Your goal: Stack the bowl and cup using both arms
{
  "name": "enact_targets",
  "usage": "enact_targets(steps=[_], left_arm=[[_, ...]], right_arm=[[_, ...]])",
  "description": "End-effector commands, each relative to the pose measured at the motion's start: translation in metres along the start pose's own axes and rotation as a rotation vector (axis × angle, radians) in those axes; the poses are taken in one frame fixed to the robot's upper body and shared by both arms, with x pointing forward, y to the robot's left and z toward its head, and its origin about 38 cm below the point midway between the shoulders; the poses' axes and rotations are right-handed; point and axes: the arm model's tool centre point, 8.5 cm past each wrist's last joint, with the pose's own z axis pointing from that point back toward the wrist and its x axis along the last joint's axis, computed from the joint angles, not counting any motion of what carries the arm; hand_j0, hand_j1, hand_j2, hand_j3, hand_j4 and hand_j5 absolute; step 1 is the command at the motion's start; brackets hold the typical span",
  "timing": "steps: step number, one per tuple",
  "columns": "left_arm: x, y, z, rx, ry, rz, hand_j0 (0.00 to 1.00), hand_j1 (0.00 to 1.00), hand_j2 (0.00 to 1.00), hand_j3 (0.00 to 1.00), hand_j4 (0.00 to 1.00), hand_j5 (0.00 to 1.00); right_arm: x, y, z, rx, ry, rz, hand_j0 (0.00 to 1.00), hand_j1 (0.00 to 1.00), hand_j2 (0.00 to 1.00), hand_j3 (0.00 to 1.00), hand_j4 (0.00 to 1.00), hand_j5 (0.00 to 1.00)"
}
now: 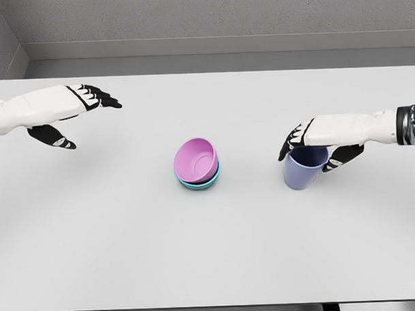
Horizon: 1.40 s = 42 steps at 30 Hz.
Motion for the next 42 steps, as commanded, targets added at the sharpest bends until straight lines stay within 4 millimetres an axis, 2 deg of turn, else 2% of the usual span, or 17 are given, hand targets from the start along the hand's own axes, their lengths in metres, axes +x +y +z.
enact_targets(steps=[1, 32, 42], left_arm=[[0.000, 0.001, 0.000, 0.004, 0.000, 0.006, 1.00, 1.00, 1.00, 1.00, 1.00, 1.00], [-0.005, -0.003, 0.002, -0.002, 0.014, 0.017, 1.00, 1.00, 1.00, 1.00, 1.00, 1.00], [-0.009, -0.005, 0.006, -0.007, 0.028, 0.025, 1.00, 1.00, 1.00, 1.00, 1.00, 1.00]], right_arm=[[0.001, -0.001, 0.000, -0.004, -0.003, -0.004, 0.73, 0.73, 0.73, 0.73, 0.73, 0.73], [0.039, -0.039, -0.007, -0.037, -0.095, 0.127, 0.72, 0.72, 0.72, 0.72, 0.72, 0.72], [0.052, -0.060, -0.021, -0.065, -0.141, 0.178, 0.72, 0.72, 0.72, 0.72, 0.72, 0.72]])
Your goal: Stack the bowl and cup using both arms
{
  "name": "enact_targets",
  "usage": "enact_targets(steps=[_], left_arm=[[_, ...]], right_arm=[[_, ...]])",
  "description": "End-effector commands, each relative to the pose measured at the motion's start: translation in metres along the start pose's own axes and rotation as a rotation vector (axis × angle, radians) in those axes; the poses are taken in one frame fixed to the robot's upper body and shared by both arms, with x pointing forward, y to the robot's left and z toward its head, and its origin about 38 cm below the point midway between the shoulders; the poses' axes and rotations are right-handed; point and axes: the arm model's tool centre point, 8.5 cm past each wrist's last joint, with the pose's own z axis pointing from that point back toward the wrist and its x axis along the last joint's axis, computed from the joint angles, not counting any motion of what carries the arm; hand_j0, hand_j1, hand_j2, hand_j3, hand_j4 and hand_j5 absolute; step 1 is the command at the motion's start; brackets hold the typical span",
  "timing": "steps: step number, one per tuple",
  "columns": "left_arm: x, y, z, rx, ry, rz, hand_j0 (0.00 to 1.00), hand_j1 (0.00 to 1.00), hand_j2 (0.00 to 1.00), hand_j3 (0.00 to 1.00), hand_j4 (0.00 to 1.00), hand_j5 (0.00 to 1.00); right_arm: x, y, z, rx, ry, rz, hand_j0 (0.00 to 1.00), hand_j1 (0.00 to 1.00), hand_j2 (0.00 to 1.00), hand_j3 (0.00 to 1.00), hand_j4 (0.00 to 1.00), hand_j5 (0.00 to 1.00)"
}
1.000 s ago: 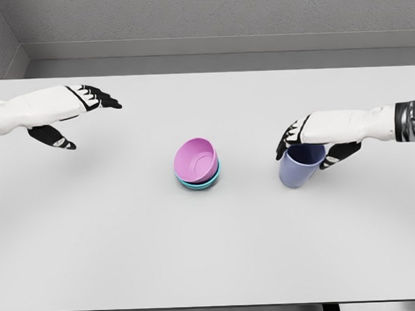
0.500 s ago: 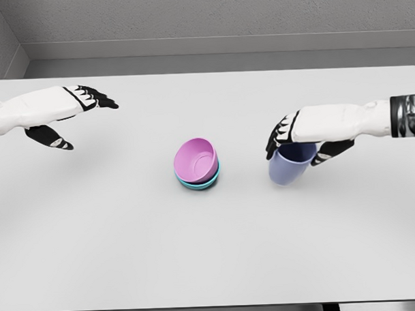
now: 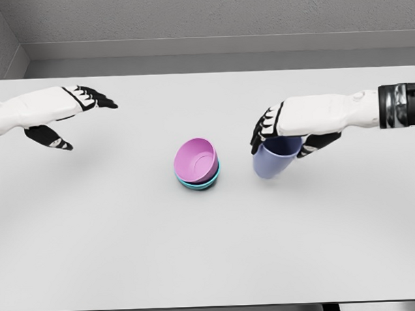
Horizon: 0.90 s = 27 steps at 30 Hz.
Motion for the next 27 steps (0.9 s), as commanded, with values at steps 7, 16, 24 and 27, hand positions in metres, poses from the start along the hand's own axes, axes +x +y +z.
enact_targets(steps=[7, 16, 24, 27], left_arm=[[-0.004, -0.002, 0.001, 0.003, 0.010, 0.017, 1.00, 1.00, 1.00, 1.00, 1.00, 1.00], [-0.005, -0.002, 0.001, 0.002, 0.012, 0.017, 1.00, 1.00, 1.00, 1.00, 1.00, 1.00], [-0.005, -0.002, 0.001, 0.003, 0.011, 0.018, 1.00, 1.00, 1.00, 1.00, 1.00, 1.00], [-0.008, -0.004, 0.003, -0.001, 0.022, 0.025, 1.00, 1.00, 1.00, 1.00, 1.00, 1.00]], right_arm=[[0.006, -0.014, -0.009, -0.016, -0.029, 0.027, 0.72, 0.72, 0.72, 0.72, 0.72, 0.72], [0.012, -0.024, -0.020, -0.009, -0.063, 0.057, 0.72, 0.72, 0.72, 0.72, 0.72, 0.72], [0.016, -0.028, -0.023, -0.007, -0.074, 0.071, 0.72, 0.72, 0.72, 0.72, 0.72, 0.72], [0.018, -0.030, -0.023, -0.006, -0.079, 0.079, 0.72, 0.72, 0.72, 0.72, 0.72, 0.72]])
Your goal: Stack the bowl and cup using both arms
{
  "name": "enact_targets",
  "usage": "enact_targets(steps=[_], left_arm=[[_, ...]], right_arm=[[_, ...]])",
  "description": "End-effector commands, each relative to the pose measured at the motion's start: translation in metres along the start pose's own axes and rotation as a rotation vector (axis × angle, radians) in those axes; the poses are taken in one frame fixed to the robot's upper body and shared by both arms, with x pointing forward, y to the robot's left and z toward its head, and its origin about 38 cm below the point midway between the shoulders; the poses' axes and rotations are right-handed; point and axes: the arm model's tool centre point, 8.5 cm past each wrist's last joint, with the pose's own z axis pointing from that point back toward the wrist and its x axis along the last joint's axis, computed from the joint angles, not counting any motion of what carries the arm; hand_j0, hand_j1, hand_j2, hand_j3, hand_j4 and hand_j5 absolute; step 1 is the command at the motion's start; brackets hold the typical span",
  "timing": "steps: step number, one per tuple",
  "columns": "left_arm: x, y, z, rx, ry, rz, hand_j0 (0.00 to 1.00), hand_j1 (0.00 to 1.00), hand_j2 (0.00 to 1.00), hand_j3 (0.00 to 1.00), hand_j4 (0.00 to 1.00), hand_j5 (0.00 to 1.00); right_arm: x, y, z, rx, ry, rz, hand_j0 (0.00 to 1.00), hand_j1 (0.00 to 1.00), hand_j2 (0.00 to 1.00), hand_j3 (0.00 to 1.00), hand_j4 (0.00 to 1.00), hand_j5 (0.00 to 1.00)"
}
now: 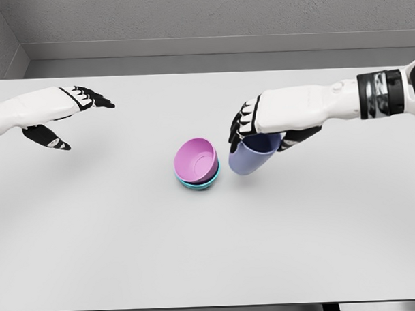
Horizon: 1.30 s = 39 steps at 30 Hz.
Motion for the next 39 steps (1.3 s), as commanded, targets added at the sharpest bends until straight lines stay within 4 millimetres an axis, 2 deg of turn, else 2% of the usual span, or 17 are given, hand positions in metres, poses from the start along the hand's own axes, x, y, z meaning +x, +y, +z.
enact_targets(steps=[1, 23, 39], left_arm=[[-0.002, -0.001, 0.002, 0.000, 0.007, 0.010, 1.00, 1.00, 1.00, 1.00, 1.00, 1.00], [-0.004, -0.001, 0.004, -0.002, 0.012, 0.010, 1.00, 1.00, 1.00, 1.00, 1.00, 1.00], [-0.003, -0.002, 0.003, -0.001, 0.011, 0.012, 1.00, 1.00, 1.00, 1.00, 1.00, 1.00]], right_arm=[[0.002, -0.001, -0.001, -0.003, -0.007, -0.004, 0.72, 0.72, 0.72, 0.72, 0.72, 0.72], [0.006, -0.016, -0.004, 0.000, -0.021, 0.039, 0.72, 0.72, 0.72, 0.72, 0.72, 0.72], [0.007, -0.037, 0.003, -0.014, -0.008, 0.084, 0.72, 0.72, 0.72, 0.72, 0.72, 0.72]])
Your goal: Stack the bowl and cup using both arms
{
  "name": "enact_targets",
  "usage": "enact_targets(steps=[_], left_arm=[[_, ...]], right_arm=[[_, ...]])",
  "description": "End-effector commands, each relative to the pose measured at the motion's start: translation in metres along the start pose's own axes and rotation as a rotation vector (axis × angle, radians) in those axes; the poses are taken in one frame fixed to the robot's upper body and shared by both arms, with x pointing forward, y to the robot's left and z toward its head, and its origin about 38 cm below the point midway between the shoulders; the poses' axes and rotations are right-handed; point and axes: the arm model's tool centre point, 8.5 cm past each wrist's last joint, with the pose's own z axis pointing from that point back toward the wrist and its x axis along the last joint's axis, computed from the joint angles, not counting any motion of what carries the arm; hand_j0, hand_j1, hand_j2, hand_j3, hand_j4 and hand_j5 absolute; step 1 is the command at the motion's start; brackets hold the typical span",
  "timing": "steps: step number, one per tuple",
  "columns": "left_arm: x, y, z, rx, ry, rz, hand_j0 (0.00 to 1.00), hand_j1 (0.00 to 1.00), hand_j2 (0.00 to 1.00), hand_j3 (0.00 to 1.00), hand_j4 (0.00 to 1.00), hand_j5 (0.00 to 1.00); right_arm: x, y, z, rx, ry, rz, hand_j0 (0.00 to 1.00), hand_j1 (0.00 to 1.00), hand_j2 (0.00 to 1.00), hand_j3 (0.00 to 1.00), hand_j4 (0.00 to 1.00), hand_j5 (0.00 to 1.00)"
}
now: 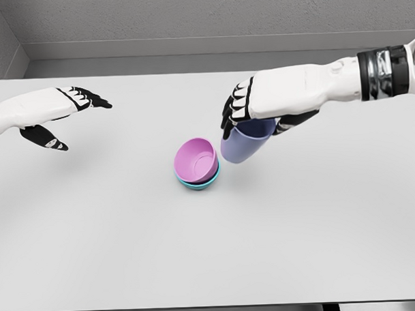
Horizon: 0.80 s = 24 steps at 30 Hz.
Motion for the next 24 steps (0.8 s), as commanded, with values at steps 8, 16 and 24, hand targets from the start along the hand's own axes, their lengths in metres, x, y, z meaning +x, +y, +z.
enact_targets(steps=[8, 16, 24], left_arm=[[-0.001, 0.000, 0.000, 0.004, 0.003, 0.009, 1.00, 1.00, 1.00, 1.00, 1.00, 1.00], [-0.001, -0.001, 0.001, 0.002, 0.003, 0.009, 1.00, 1.00, 1.00, 1.00, 1.00, 1.00], [-0.001, 0.000, 0.001, 0.003, 0.002, 0.010, 1.00, 1.00, 1.00, 1.00, 1.00, 1.00]], right_arm=[[0.001, -0.007, -0.001, -0.010, -0.005, 0.008, 0.72, 0.72, 0.72, 0.72, 0.72, 0.72], [0.004, -0.014, -0.012, -0.022, -0.032, 0.023, 0.72, 0.72, 0.72, 0.72, 0.72, 0.72], [0.006, -0.020, -0.018, -0.030, -0.048, 0.036, 0.72, 0.72, 0.72, 0.72, 0.72, 0.72]])
